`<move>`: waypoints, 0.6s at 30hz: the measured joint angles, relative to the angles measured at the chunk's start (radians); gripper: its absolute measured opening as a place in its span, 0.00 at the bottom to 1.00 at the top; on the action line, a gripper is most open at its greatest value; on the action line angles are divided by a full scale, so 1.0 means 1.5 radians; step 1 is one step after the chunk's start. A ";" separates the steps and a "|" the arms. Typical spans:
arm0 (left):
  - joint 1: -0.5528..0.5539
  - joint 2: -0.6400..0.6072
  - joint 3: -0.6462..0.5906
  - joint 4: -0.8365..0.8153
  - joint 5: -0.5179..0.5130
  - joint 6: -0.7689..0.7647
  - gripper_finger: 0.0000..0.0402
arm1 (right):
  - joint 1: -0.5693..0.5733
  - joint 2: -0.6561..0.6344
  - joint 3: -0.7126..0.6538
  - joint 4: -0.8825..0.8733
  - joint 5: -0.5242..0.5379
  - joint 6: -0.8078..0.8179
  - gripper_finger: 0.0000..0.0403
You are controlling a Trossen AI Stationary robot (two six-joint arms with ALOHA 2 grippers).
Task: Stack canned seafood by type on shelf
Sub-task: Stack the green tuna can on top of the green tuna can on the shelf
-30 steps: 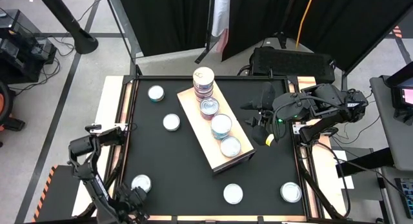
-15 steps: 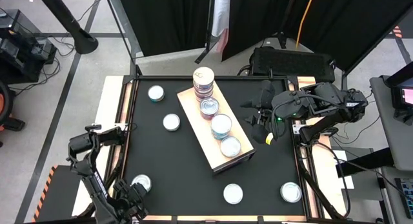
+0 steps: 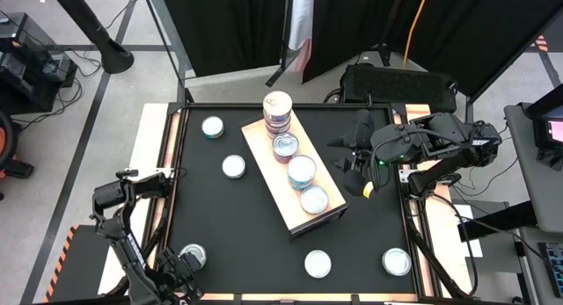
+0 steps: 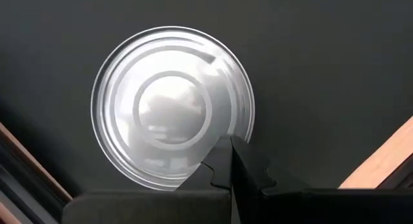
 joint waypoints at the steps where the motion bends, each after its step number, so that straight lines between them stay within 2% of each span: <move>1: 0.000 0.000 0.000 0.001 0.003 0.000 0.00 | 0.000 0.000 0.000 0.000 0.000 -0.002 0.49; 8: 0.006 0.001 0.053 -0.072 0.015 0.014 0.00 | 0.000 0.000 0.000 0.000 0.000 -0.002 0.49; 18: -0.011 0.021 0.059 -0.040 0.013 0.014 0.00 | 0.000 0.000 0.000 0.000 0.001 -0.010 0.49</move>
